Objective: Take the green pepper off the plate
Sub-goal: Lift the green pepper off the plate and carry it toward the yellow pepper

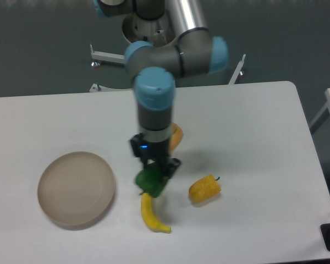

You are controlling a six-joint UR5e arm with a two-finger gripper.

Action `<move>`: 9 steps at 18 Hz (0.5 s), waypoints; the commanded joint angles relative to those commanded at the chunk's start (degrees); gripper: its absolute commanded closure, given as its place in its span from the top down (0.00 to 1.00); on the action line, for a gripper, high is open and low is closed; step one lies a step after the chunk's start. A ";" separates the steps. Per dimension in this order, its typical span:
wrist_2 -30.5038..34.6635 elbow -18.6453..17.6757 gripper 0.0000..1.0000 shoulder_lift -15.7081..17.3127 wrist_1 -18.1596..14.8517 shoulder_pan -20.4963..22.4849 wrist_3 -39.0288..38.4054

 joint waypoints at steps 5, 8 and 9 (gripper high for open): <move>0.09 0.89 0.34 -1.49 0.61 3.34 3.44; -0.44 1.77 0.34 -1.94 0.52 5.02 4.41; -0.44 1.94 0.34 -1.94 0.61 5.37 4.50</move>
